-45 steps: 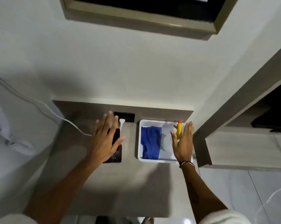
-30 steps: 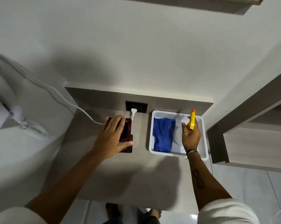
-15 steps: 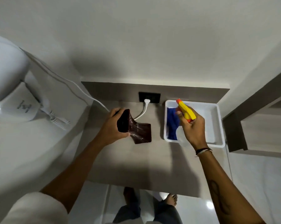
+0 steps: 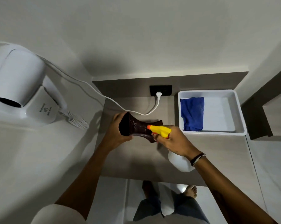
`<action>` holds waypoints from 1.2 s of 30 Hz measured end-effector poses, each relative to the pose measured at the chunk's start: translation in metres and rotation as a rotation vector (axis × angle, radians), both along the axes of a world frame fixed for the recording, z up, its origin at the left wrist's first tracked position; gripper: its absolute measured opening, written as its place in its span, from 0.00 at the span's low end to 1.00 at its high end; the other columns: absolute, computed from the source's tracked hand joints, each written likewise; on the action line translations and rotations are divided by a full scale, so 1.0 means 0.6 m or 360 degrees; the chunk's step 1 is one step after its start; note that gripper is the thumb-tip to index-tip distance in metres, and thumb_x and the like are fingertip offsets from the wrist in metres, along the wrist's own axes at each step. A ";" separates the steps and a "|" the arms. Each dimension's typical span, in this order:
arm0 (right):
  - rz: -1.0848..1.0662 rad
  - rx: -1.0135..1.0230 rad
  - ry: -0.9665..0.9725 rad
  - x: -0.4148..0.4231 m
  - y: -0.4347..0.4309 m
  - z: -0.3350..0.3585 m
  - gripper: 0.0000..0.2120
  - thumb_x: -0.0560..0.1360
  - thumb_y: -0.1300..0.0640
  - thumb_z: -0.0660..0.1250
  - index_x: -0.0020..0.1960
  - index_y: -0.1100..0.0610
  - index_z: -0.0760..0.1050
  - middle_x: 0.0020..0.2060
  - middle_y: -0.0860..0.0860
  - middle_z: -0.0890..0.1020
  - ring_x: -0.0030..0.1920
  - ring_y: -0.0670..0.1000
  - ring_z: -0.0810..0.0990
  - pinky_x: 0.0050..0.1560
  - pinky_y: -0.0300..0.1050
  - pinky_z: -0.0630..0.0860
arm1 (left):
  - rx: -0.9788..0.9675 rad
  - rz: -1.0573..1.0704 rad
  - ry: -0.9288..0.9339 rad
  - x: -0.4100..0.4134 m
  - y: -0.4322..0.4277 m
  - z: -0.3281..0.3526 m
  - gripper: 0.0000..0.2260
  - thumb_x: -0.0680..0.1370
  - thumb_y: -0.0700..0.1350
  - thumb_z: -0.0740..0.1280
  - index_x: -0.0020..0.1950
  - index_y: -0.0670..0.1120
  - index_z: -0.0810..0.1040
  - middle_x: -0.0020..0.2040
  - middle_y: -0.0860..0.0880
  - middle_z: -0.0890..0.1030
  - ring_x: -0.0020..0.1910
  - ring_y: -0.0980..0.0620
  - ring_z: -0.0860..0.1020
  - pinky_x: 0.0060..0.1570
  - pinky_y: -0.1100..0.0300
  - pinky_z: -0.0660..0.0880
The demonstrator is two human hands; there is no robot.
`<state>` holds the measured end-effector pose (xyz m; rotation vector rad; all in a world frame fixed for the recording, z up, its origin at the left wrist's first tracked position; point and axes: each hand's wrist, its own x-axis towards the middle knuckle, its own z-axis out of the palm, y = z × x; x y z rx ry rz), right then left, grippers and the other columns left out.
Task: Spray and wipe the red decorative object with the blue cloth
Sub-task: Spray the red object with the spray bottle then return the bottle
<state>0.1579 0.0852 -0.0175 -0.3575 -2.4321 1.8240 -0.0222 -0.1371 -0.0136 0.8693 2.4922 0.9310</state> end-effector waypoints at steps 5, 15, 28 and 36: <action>0.0001 0.0179 -0.0121 -0.019 -0.013 0.011 0.18 0.83 0.50 0.72 0.73 0.47 0.83 0.57 0.49 0.91 0.55 0.50 0.90 0.59 0.55 0.86 | -0.0032 -0.0031 0.0045 -0.002 0.005 0.007 0.49 0.64 0.39 0.86 0.82 0.44 0.67 0.77 0.43 0.69 0.71 0.53 0.67 0.60 0.82 0.62; -0.0008 0.0391 -0.0350 -0.030 -0.005 0.000 0.20 0.84 0.43 0.70 0.71 0.51 0.83 0.57 0.54 0.90 0.56 0.57 0.89 0.59 0.58 0.85 | -0.0055 -0.0063 0.0043 -0.001 0.007 0.014 0.49 0.65 0.40 0.86 0.82 0.45 0.67 0.76 0.44 0.70 0.72 0.52 0.67 0.65 0.75 0.63; -0.0097 0.0461 -0.0693 0.001 0.036 -0.028 0.21 0.84 0.41 0.69 0.65 0.57 0.82 0.53 0.57 0.89 0.52 0.58 0.87 0.58 0.57 0.85 | -0.0027 0.0130 -0.0121 0.002 -0.007 0.004 0.49 0.62 0.41 0.88 0.80 0.44 0.69 0.74 0.42 0.73 0.73 0.43 0.73 0.73 0.44 0.72; -0.0057 0.0292 -0.0407 0.011 0.037 -0.012 0.20 0.84 0.45 0.71 0.72 0.52 0.82 0.57 0.52 0.89 0.57 0.52 0.87 0.60 0.54 0.85 | 0.0118 0.0781 -0.0726 -0.005 -0.002 -0.006 0.30 0.69 0.47 0.85 0.67 0.42 0.80 0.60 0.41 0.85 0.54 0.45 0.85 0.36 0.66 0.81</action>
